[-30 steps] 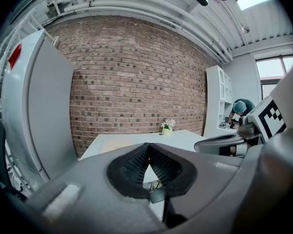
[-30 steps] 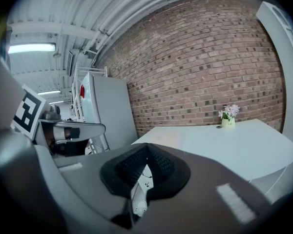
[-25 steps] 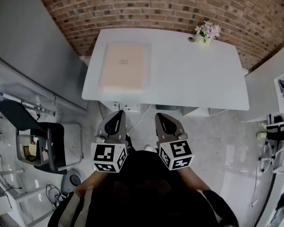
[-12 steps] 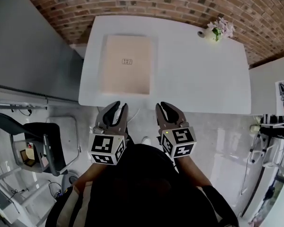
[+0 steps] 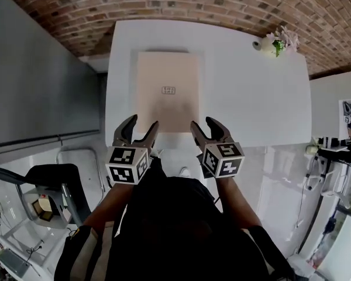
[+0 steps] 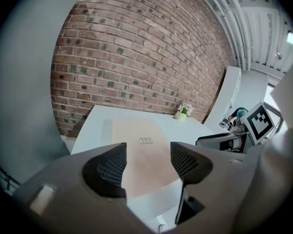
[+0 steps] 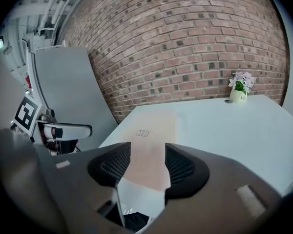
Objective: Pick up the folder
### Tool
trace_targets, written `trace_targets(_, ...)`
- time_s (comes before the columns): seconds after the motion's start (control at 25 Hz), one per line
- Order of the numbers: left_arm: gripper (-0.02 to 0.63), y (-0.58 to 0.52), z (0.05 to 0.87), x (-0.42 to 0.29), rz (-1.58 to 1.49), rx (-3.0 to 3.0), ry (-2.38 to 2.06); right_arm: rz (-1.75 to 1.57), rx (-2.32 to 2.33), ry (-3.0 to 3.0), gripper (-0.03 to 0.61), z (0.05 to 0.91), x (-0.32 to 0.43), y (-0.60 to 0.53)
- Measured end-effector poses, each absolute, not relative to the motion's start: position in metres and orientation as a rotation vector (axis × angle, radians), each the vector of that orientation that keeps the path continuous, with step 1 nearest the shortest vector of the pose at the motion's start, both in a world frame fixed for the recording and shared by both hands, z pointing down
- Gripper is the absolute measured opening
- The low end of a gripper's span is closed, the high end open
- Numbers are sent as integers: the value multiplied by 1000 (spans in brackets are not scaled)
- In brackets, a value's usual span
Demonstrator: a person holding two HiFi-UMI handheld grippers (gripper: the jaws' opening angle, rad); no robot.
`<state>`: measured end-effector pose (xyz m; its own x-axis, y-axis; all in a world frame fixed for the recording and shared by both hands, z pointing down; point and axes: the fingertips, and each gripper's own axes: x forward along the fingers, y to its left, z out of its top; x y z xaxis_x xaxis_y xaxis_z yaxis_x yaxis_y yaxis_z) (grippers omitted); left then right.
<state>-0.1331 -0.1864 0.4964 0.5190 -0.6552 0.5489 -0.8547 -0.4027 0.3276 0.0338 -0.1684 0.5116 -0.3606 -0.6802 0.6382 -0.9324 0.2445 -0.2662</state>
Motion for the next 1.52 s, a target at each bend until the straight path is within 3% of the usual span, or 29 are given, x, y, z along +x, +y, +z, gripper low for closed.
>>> trace_targets(0.32, 365, -225, 556, -152, 545, 2070, -1100, 1051, 1507, -1994, 308, 559, 39, -212)
trace_targets(0.76, 407, -248, 616, -150, 599, 1990, -969, 1225, 1476, -1929, 403, 615, 36, -233)
trace_targets(1.52, 405, -239, 625, -127, 598, 1998, -972, 1287, 1427, -1980, 380, 624, 33, -221)
